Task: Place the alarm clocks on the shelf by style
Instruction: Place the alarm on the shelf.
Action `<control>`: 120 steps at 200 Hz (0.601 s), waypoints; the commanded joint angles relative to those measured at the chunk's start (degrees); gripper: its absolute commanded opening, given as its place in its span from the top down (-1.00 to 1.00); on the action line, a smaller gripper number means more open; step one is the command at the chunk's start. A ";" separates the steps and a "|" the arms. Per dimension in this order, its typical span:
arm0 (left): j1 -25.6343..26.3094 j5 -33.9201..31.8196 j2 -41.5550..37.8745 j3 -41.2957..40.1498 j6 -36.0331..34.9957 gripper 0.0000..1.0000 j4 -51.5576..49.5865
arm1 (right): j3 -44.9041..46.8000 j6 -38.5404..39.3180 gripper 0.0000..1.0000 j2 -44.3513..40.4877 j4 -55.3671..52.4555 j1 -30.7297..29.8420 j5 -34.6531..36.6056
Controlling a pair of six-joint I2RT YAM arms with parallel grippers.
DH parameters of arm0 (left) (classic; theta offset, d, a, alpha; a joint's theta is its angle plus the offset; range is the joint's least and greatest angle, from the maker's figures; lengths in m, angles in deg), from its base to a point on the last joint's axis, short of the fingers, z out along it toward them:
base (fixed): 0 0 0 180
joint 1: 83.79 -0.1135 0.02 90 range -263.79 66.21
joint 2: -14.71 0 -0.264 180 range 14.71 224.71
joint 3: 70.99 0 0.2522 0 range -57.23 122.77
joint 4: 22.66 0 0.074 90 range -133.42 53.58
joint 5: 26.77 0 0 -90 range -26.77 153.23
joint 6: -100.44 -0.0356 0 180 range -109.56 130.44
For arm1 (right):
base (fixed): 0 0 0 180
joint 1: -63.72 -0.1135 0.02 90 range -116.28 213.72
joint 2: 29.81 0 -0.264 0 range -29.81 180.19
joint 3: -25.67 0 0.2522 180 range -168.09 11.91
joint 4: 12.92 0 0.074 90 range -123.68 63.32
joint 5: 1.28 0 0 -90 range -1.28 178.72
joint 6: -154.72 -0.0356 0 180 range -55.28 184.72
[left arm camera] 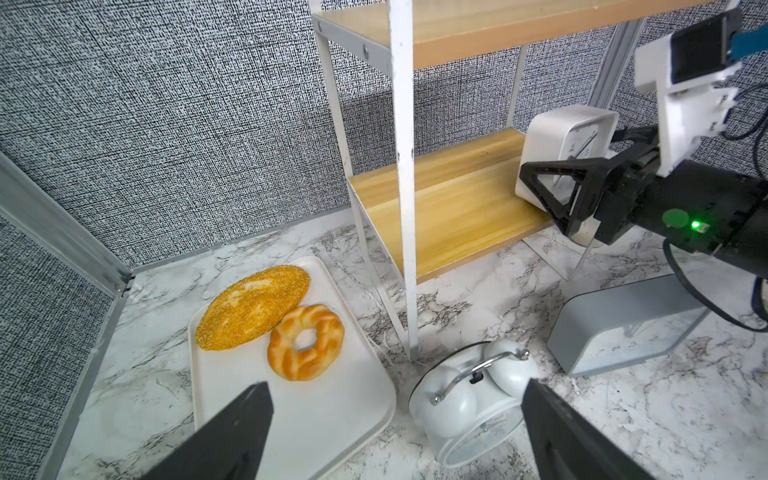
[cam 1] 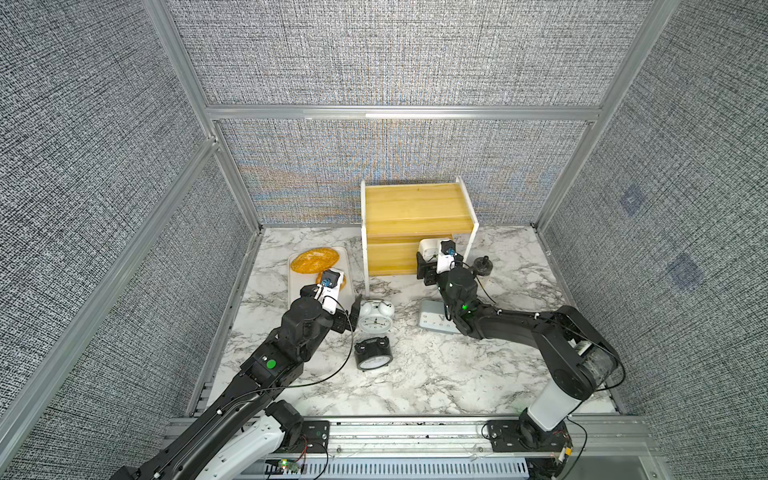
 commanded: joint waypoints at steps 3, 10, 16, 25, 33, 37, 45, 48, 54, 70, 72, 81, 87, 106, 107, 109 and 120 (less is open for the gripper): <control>-0.17 0.07 -0.05 -0.15 -0.14 -1.00 0.19 | -0.52 -0.56 -0.41 0.14 0.48 -0.06 0.42; -0.16 0.15 0.04 -0.12 -0.15 -1.00 0.23 | -0.52 -0.56 -0.42 0.27 0.29 -0.11 0.52; -0.14 0.19 0.04 -0.17 -0.14 -1.00 0.27 | -0.50 -0.56 -0.42 0.46 0.21 -0.22 0.65; -0.16 0.19 0.04 -0.15 -0.15 -1.00 0.27 | -0.65 -0.47 -0.44 0.68 -0.08 -0.32 0.79; -0.15 0.17 -0.01 -0.19 -0.12 -1.00 0.27 | -0.86 -0.43 -0.45 1.01 -0.44 -0.40 1.24; -0.16 0.19 -0.11 -0.18 -0.07 -1.00 0.27 | -1.02 -0.39 -0.46 1.25 -0.73 -0.41 1.52; -0.16 0.19 -0.22 -0.20 -0.06 -1.00 0.27 | -1.42 -0.38 -0.46 1.62 -1.13 -0.50 1.69; -0.18 0.23 -0.29 -0.19 -0.06 -1.00 0.22 | -1.48 -0.41 -0.46 1.69 -1.26 -0.55 1.77; -0.16 0.28 -0.38 -0.20 -0.07 -1.00 0.20 | -1.70 -0.47 -0.47 1.96 -1.50 -0.52 1.98; -0.14 0.19 -0.63 -0.42 -0.06 -1.00 0.19 | -1.95 -0.89 -0.47 2.43 -1.66 -0.76 2.59; -0.15 0.15 -0.66 -0.38 -0.06 -1.00 0.19 | -1.98 -0.95 -0.47 2.54 -1.65 -0.77 2.71; -0.15 0.10 -0.77 -0.51 0.03 -1.00 0.10 | -2.02 -1.21 -0.48 2.79 -1.67 -0.85 2.96; -0.20 0.11 -0.86 -0.52 0.03 -1.00 0.18 | -2.17 -1.30 -0.48 2.96 -1.76 -0.85 3.01; -0.19 0.11 -1.17 -0.64 0.03 -1.00 0.11 | -2.65 -1.37 -0.51 3.52 -2.52 -0.97 3.10; -0.17 0.06 -1.18 -0.64 0.03 -1.00 0.10 | -2.73 -1.31 -0.51 3.60 -2.56 -1.00 3.14; -0.16 0.10 -1.19 -0.63 0.03 -1.00 0.10 | -2.77 -1.28 -0.52 3.60 -2.60 -1.07 3.15; -0.15 -0.02 -1.28 -0.73 0.03 -1.00 0.10 | -2.82 -0.95 -0.54 3.82 -2.70 -1.28 3.70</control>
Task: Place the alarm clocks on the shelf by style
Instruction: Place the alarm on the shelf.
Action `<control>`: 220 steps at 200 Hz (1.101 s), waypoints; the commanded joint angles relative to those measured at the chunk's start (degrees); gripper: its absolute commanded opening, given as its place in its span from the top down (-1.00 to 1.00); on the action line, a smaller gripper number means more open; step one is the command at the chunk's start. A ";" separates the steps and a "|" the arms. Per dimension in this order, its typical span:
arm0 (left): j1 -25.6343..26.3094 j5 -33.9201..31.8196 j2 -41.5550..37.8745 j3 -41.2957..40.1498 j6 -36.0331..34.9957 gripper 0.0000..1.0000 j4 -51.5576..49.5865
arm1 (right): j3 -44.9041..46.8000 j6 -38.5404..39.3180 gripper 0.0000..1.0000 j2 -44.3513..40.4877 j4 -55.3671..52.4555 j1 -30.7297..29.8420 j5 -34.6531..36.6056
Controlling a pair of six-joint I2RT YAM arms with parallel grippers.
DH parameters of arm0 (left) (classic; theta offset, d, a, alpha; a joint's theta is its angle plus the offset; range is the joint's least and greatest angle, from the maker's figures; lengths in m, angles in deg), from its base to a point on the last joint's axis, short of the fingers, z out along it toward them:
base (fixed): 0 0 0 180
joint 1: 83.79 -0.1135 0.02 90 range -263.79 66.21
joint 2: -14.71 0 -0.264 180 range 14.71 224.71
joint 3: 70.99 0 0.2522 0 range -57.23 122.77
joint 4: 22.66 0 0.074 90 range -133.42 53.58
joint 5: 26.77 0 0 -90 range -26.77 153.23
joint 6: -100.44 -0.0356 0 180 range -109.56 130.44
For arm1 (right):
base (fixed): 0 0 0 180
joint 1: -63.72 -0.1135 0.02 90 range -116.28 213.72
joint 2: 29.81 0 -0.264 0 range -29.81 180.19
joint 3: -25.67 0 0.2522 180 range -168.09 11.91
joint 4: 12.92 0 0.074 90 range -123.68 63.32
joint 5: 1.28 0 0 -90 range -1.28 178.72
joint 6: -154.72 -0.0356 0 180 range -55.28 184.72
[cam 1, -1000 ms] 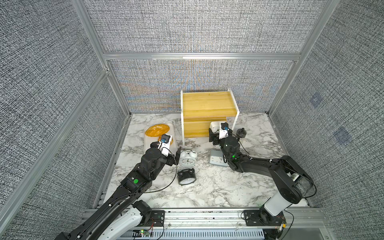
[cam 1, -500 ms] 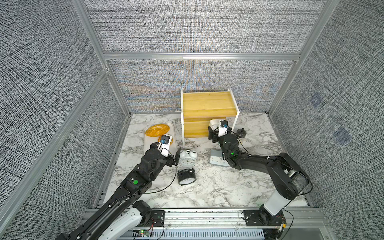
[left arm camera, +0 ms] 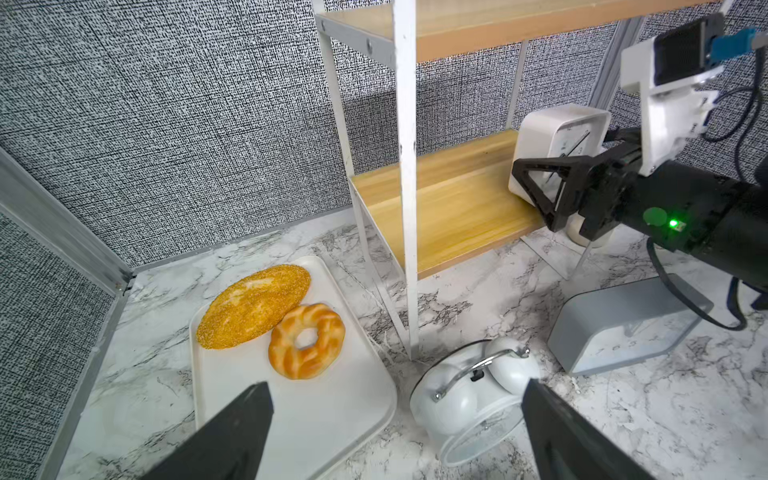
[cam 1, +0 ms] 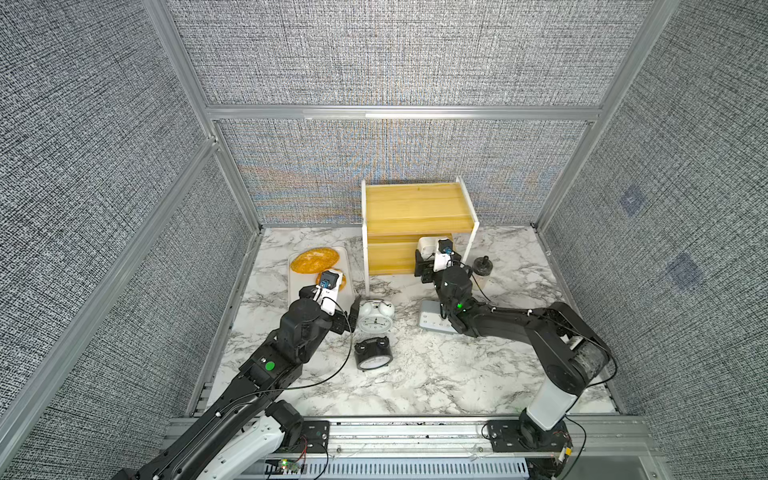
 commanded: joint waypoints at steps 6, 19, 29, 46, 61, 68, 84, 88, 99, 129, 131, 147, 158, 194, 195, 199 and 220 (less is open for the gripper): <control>-0.02 -0.04 -0.36 -0.10 0.02 -1.00 0.12 | -0.35 -0.68 -0.56 0.78 -3.43 -0.46 0.75; 0.00 -0.11 -0.53 -0.21 -0.10 -1.00 0.04 | -0.17 -0.29 -0.59 0.79 -3.45 -0.56 0.73; -0.02 -0.12 -0.68 -0.23 -0.06 -1.00 0.08 | 0.09 -0.02 -0.60 0.69 -3.34 -0.57 0.67; -0.02 -0.11 -0.97 -0.34 -0.15 -1.00 0.11 | 0.37 0.50 -0.62 0.24 -3.47 -0.52 0.52; -0.07 -0.19 -1.15 -0.50 -0.19 -1.00 0.03 | 0.14 0.59 -0.62 0.25 -4.60 -0.59 0.42; -0.02 -0.21 -1.24 -0.44 -0.15 -1.00 0.08 | 0.05 0.48 -0.63 0.23 -5.03 -0.64 0.42; -0.01 -0.18 -1.24 -0.44 -0.26 -1.00 0.12 | 0.18 0.04 -0.66 0.27 -5.56 -0.68 0.62; -0.03 -0.16 -1.24 -0.46 -0.24 -1.00 0.12 | 0.15 0.00 -0.67 0.29 -5.55 -0.64 0.66; -0.02 -0.19 -1.23 -0.56 -0.32 -1.00 0.13 | 0.13 -0.26 -0.71 0.34 -5.55 -0.63 0.91; 0.02 -0.38 -1.50 -0.61 -0.32 -1.00 -0.04 | -0.02 -0.38 -0.84 0.46 -5.56 -0.92 1.79; -0.01 -0.44 -1.57 -0.64 -0.37 -1.00 -0.05 | 0.00 -0.41 -0.85 0.46 -5.60 -0.98 1.78; -0.03 -0.62 -1.81 -0.70 -0.41 -1.00 -0.14 | -0.07 -0.36 -0.90 0.43 -5.68 -1.01 1.99; 0.00 -0.72 -2.03 -0.79 -0.41 -1.00 -0.14 | -0.10 -0.36 -0.93 0.35 -5.73 -1.07 1.95; -0.02 -0.90 -2.02 -0.99 -0.42 -1.00 -0.14 | -0.16 -0.10 -0.98 0.37 -6.03 -1.27 1.99; -0.02 -0.90 -2.03 -0.98 -0.41 -1.00 -0.14 | -0.16 -0.10 -0.98 0.40 -6.06 -1.28 1.96; -0.04 -0.90 -2.08 -0.97 -0.42 -1.00 -0.14 | -0.18 -0.12 -0.98 0.35 -6.08 -1.30 2.01; -0.05 -0.73 -2.08 -0.97 -0.42 -1.00 -0.10 | -0.02 -0.36 -0.98 0.19 -6.17 -1.36 2.27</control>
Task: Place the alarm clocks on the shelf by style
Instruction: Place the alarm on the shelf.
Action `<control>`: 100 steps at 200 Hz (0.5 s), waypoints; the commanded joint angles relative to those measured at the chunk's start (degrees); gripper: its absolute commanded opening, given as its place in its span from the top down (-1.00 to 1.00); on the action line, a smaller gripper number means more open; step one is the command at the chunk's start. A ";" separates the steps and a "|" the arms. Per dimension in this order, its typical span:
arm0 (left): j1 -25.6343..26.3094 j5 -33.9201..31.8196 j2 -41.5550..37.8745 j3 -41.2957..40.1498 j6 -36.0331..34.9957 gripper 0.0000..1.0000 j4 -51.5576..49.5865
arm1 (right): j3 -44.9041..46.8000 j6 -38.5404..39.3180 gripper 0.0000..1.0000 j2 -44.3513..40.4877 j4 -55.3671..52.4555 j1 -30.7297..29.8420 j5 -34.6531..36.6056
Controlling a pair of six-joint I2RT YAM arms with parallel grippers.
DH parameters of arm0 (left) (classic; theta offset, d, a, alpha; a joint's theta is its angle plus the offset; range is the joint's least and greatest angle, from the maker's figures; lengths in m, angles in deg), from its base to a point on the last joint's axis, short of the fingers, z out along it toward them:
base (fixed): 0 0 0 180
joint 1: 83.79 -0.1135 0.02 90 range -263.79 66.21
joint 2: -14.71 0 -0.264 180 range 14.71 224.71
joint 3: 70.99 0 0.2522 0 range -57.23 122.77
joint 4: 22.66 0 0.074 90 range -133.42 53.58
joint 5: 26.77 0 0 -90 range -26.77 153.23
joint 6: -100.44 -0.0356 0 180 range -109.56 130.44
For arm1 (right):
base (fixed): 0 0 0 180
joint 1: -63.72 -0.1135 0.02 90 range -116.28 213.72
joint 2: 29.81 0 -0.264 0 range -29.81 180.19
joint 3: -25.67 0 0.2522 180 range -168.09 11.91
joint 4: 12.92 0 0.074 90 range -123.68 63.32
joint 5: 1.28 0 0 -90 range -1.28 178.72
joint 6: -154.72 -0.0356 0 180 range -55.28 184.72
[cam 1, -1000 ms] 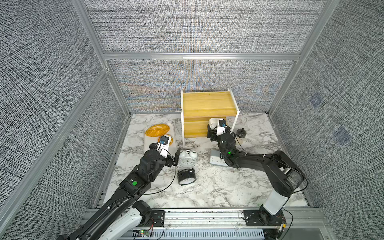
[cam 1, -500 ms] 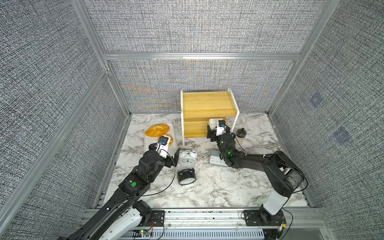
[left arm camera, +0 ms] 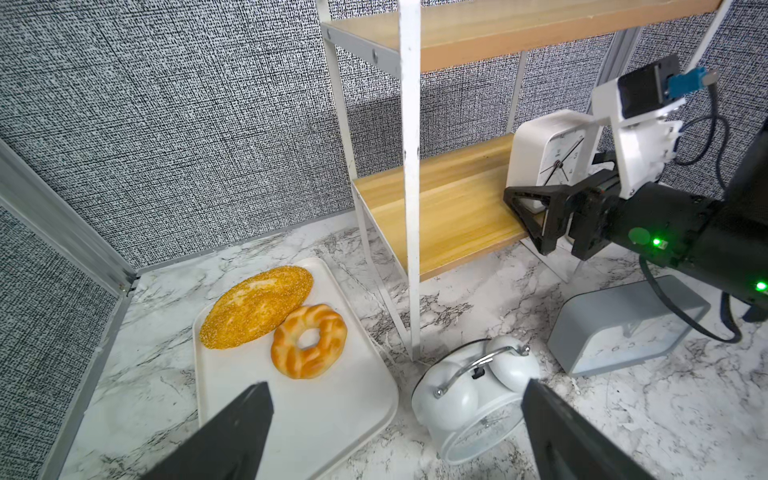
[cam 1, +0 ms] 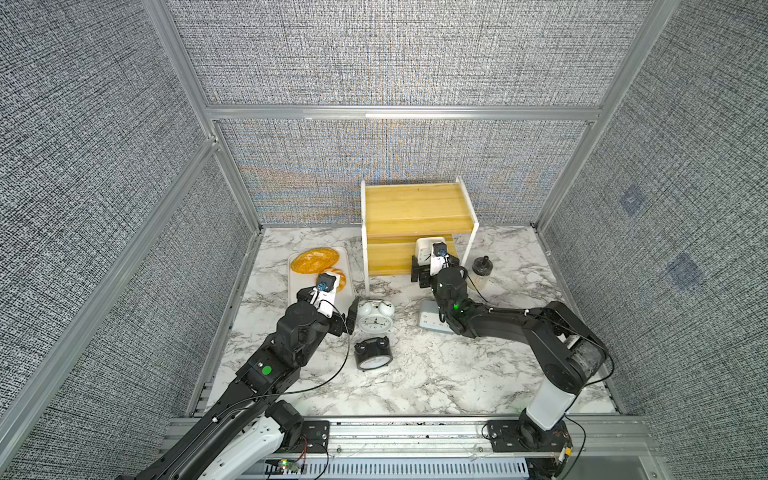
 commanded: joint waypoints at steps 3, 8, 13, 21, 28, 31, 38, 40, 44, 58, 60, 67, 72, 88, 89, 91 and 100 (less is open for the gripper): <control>-0.06 -0.55 -0.08 0.02 -0.35 -1.00 -0.06 | 0.04 -0.67 -0.98 -0.18 -1.60 -0.18 0.91; -0.03 -0.51 -0.05 0.02 -0.36 -1.00 -0.03 | 0.14 -0.76 -0.98 -0.29 -1.59 -0.28 0.93; -0.03 -0.55 -0.13 0.02 -0.34 -1.00 -0.11 | 0.31 -0.78 -0.98 -0.42 -1.60 -0.29 1.00; -0.02 -0.55 -0.12 -0.03 -0.34 -1.00 -0.12 | 0.44 -0.80 -0.98 -0.70 -1.62 -0.38 1.04; -0.04 -0.55 -0.13 -0.07 -0.34 -1.00 -0.13 | 0.52 -0.91 -0.98 -0.96 -1.60 -0.50 1.18; -0.03 -0.57 -0.11 -0.08 -0.32 -1.00 -0.12 | 0.64 -0.88 -0.98 -1.05 -1.60 -0.55 1.26; -0.03 -0.55 -0.13 -0.07 -0.36 -1.00 -0.12 | 0.86 -0.78 -0.98 -1.44 -1.51 -0.76 1.34; -0.02 -0.55 -0.13 -0.07 -0.35 -1.00 -0.12 | 0.91 -0.78 -0.98 -1.53 -1.51 -0.76 1.38; -0.02 -0.55 -0.13 -0.07 -0.39 -1.00 -0.12 | 0.96 -0.78 -0.98 -1.73 -1.51 -0.93 1.58; -0.02 -0.38 -0.17 -0.16 -0.26 -1.00 -0.05 | 1.40 -0.74 -0.98 -2.40 -1.44 -1.32 2.20; -0.02 -0.38 -0.21 -0.16 -0.28 -1.00 -0.04 | 1.46 -0.70 -0.98 -2.49 -1.43 -1.34 2.34; -0.02 -0.38 -0.21 -0.20 -0.21 -1.00 -0.03 | 1.65 -0.60 -0.98 -2.76 -1.43 -1.47 2.63; -0.02 -0.38 -0.20 -0.16 -0.18 -1.00 -0.03 | 1.79 -0.65 -0.98 -3.05 -1.50 -1.50 2.67; 0.00 -0.20 -0.37 -0.26 -0.09 -1.00 -0.03 | 2.27 -0.77 -0.98 -3.83 -1.81 -1.55 3.01; -0.01 -0.16 -0.38 -0.25 -0.09 -1.00 -0.03 | 2.32 -0.77 -0.98 -3.90 -1.83 -1.54 3.02; -0.02 -0.12 -0.44 -0.25 -0.08 -1.00 -0.03 | 2.42 -0.82 -0.98 -4.08 -1.85 -1.55 3.10; -0.07 -0.16 -0.56 -0.34 -0.09 -1.00 -0.03 | 2.83 -0.86 -0.98 -4.61 -1.95 -1.70 3.28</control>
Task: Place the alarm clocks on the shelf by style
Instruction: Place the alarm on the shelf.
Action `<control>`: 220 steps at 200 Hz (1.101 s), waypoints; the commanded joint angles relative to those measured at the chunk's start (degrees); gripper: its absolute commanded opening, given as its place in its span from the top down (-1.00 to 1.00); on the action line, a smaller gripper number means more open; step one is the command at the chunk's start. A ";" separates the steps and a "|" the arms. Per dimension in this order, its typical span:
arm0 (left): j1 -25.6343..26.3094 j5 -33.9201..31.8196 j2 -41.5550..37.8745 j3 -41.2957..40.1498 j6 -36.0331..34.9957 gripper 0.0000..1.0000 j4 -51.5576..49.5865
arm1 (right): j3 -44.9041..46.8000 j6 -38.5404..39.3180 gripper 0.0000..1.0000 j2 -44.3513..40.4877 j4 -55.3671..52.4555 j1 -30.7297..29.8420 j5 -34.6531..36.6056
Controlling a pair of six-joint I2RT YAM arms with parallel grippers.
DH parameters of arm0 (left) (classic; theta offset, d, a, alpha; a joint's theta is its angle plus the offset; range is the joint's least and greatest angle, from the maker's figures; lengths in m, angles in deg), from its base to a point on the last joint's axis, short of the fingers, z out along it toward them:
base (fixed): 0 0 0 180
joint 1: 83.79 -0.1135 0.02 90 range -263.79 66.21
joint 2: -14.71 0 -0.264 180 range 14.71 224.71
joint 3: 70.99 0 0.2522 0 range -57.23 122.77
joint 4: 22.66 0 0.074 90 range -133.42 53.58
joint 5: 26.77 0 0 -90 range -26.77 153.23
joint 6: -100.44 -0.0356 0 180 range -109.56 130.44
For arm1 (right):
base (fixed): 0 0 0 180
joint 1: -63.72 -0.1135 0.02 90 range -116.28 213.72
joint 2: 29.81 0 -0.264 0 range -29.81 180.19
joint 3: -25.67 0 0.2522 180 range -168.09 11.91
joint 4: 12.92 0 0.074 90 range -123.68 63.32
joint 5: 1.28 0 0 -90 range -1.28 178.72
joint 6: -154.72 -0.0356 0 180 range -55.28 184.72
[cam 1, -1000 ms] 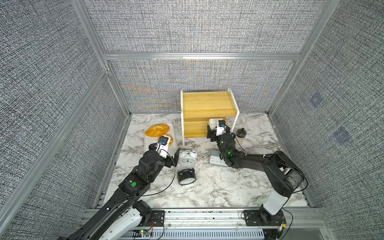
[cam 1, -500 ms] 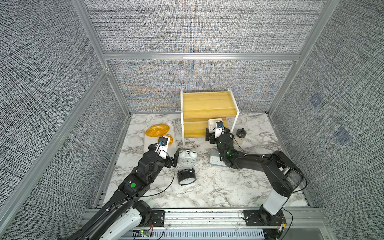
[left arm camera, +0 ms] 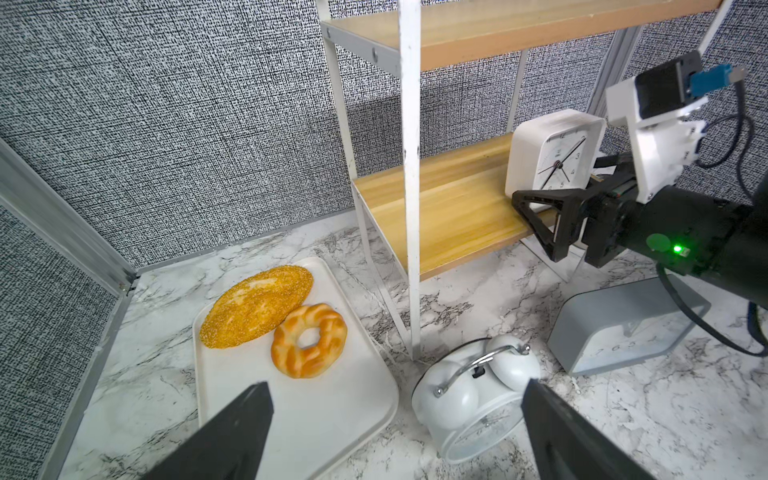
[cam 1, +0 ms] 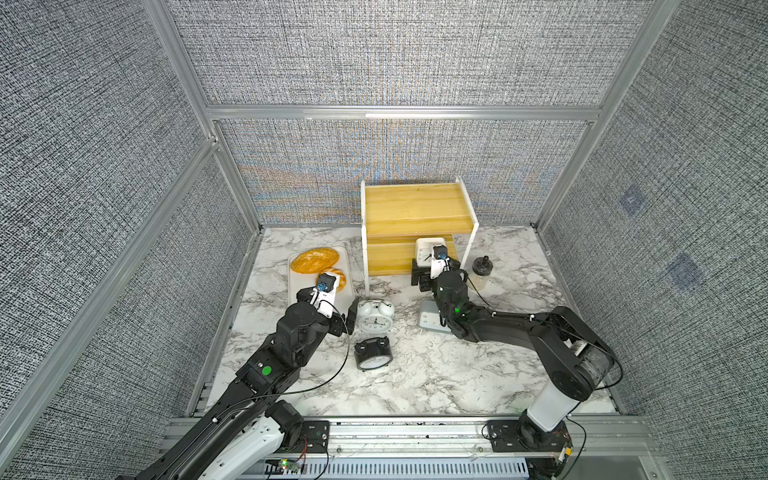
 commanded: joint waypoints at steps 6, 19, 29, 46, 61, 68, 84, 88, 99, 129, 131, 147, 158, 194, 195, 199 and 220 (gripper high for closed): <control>-0.06 -0.16 -0.35 -0.14 -0.11 -1.00 -0.10 | 0.92 -0.47 -0.98 -1.60 0.21 -0.32 1.65; -0.02 -0.08 -0.46 -0.16 -0.11 -1.00 -0.08 | 0.93 -0.57 -0.98 -2.26 0.01 -0.37 1.76; -0.02 0.01 -0.53 -0.18 -0.02 -1.00 -0.12 | 0.90 -0.57 -0.98 -2.50 -0.39 -0.36 2.12; -0.02 0.45 -0.72 -0.14 0.03 -1.00 -0.12 | 2.86 -0.39 -0.98 -2.64 -0.49 -0.37 2.56; -0.02 0.52 -0.81 -0.20 0.09 -1.00 -0.12 | 2.94 -0.41 -0.98 -2.84 -0.80 -0.37 2.57; -0.02 0.54 -0.90 -0.21 0.16 -1.00 -0.12 | 3.16 -0.48 -0.98 -3.12 -0.84 -0.37 2.48; -0.02 0.46 -0.99 -0.22 0.15 -1.00 -0.12 | 3.94 -0.65 -0.98 -3.98 -0.73 -0.48 2.47; -0.03 0.47 -0.97 -0.24 0.11 -1.00 -0.12 | 4.20 -0.65 -0.98 -4.19 -0.68 -0.61 2.49; -0.02 0.55 -0.90 -0.24 0.07 -1.00 -0.08 | 4.80 -0.72 -0.98 -4.83 -0.71 -0.66 2.45; -0.02 0.63 -0.44 -0.16 -0.01 -1.00 0.23 | 5.15 -0.30 -0.98 -5.17 -1.01 -0.71 2.14; -0.05 0.70 -0.35 -0.19 -0.01 -1.00 0.30 | 5.21 -0.23 -0.98 -5.15 -1.01 -0.65 2.14; -0.07 0.79 -0.04 -0.05 -0.01 -1.00 0.40 | 5.07 -0.14 -0.98 -5.30 -1.24 -0.75 1.54; -0.02 0.79 0.17 -0.05 -0.11 -1.00 0.41 | 5.23 -0.07 -0.98 -5.47 -1.27 -0.96 1.31; -0.05 0.82 0.16 -0.14 -0.10 -1.00 0.55 | 5.60 0.43 -0.98 -6.68 -2.25 -1.65 0.50; -0.03 0.86 0.15 -0.14 -0.10 -1.00 0.52 | 5.59 0.46 -0.98 -6.70 -2.34 -1.67 0.48; -0.01 0.90 0.18 -0.16 -0.10 -1.00 0.62 | 5.60 0.49 -0.98 -6.80 -2.54 -1.68 0.39; -0.02 0.75 0.09 -0.15 -0.16 -1.00 0.63 | 6.39 0.24 -0.98 -7.66 -3.06 -2.01 0.14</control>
